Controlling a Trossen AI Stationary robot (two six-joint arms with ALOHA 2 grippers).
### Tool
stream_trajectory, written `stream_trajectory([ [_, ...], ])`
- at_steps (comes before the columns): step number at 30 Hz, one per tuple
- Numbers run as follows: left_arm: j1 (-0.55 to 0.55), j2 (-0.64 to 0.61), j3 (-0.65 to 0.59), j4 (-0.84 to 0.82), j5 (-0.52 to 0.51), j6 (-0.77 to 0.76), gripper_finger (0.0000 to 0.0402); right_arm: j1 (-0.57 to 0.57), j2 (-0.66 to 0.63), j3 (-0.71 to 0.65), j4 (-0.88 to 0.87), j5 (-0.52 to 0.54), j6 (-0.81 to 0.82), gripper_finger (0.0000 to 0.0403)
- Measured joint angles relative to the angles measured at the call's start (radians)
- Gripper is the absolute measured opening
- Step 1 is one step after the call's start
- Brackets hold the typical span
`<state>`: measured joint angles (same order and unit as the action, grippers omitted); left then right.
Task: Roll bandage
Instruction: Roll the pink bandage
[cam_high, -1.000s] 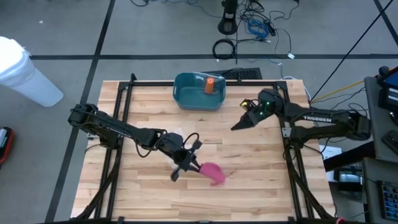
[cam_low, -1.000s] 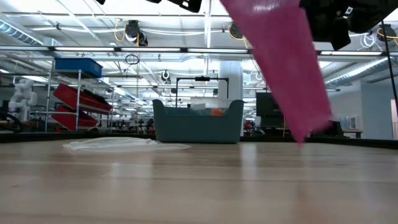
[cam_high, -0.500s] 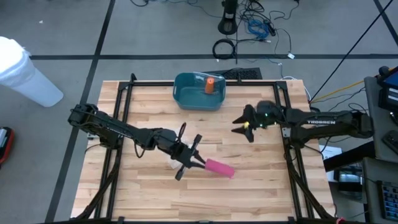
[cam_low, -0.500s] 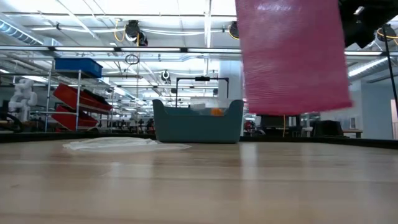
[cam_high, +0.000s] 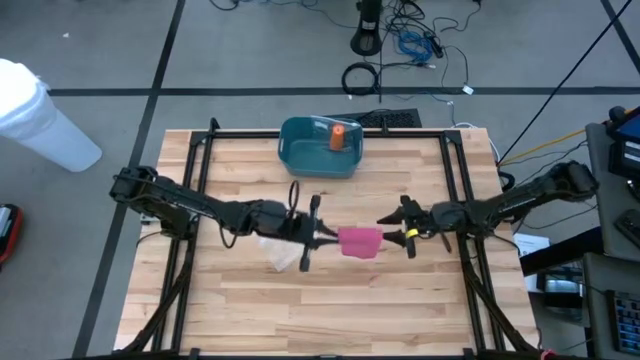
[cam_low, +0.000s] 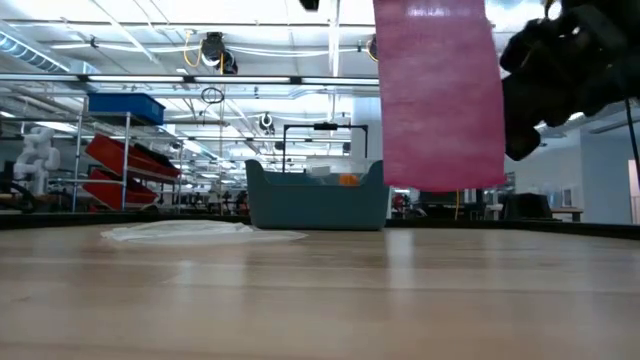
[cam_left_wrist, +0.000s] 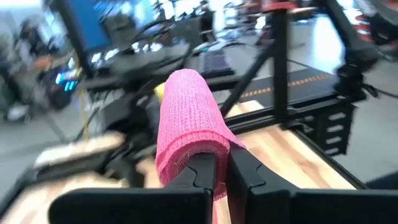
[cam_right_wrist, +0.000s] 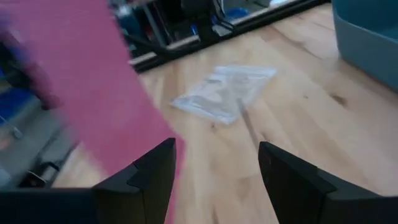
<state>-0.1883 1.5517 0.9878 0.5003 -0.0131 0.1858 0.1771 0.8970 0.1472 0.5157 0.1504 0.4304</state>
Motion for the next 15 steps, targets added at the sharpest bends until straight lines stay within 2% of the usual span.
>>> stream_trajectory([
  [4, 0.05, 0.0, 0.0, -0.029, -0.003, -0.058, 0.0012, 0.078, 0.027, -0.049, 0.127, 0.079, 0.025, 0.0214],
  [10, 0.091, 0.0, -0.015, -0.007, 0.003, -0.074, 0.0012, 0.128, 0.111, -0.033, 0.174, 0.135, -0.02, 0.0214],
  [12, 0.098, 0.0, -0.031, 0.035, 0.004, -0.075, 0.0012, 0.127, 0.143, -0.025, 0.209, 0.179, -0.049, 0.0214],
  [15, 0.104, 0.0, -0.041, 0.064, 0.009, -0.076, 0.0012, 0.119, 0.186, -0.025, 0.258, 0.302, -0.07, 0.0214],
])
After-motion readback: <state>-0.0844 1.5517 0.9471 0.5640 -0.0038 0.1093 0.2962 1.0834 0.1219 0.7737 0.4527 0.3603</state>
